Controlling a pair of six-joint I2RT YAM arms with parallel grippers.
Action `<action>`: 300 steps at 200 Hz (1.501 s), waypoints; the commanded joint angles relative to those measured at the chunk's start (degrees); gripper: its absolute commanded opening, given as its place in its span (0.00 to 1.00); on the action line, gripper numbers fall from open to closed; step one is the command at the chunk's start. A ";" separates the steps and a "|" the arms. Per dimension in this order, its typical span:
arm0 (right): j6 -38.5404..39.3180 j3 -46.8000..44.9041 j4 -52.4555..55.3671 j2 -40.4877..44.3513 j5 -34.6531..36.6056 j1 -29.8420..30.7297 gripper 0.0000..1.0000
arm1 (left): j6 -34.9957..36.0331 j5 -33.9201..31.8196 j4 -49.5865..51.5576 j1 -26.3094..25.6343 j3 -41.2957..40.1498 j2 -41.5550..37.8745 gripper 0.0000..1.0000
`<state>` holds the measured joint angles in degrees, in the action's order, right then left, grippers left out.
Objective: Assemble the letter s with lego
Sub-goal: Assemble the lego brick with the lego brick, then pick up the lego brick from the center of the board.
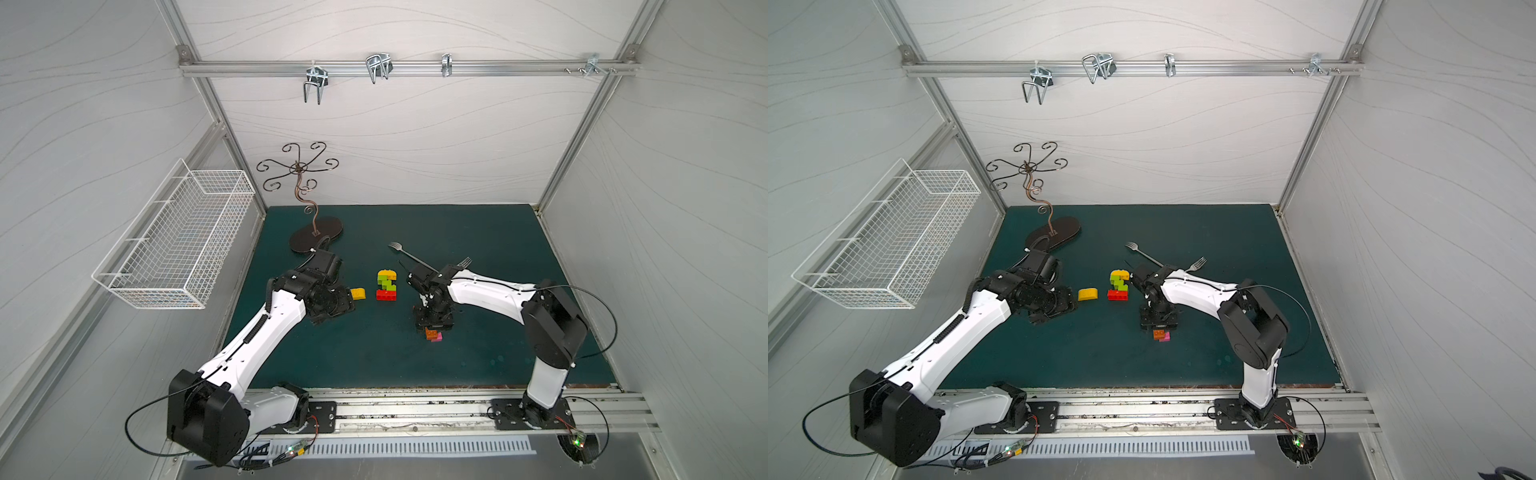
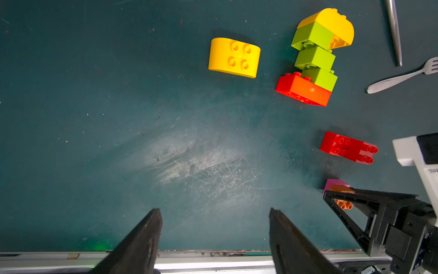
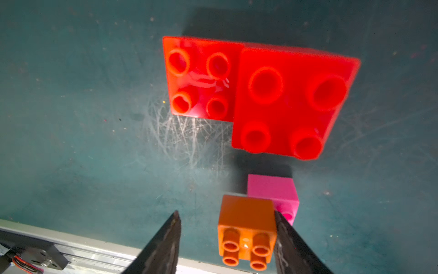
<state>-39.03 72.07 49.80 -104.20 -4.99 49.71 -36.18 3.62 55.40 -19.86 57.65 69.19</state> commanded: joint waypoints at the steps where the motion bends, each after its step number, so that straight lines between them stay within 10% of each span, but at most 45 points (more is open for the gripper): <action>1: 1.08 1.22 2.88 2.99 -0.30 -0.62 0.64 | 0.32 -0.89 0.66 0.35 2.82 -0.79 0.75; 76: 15.55 -2.24 -2.04 19.59 2.74 -5.27 0.59 | 0.41 -0.91 0.67 0.35 3.41 -0.89 0.75; 158: 93.51 -7.20 0.24 27.70 -2.85 -5.48 0.60 | 1.42 0.53 0.22 0.35 5.08 0.32 0.75; 300: 101.97 -17.27 -11.36 17.67 -8.58 -7.45 0.61 | 2.78 3.67 -3.72 1.13 2.48 1.99 0.76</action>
<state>62.11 56.18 41.28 -84.77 -11.27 42.35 -34.52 6.46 53.32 -19.31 60.27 70.46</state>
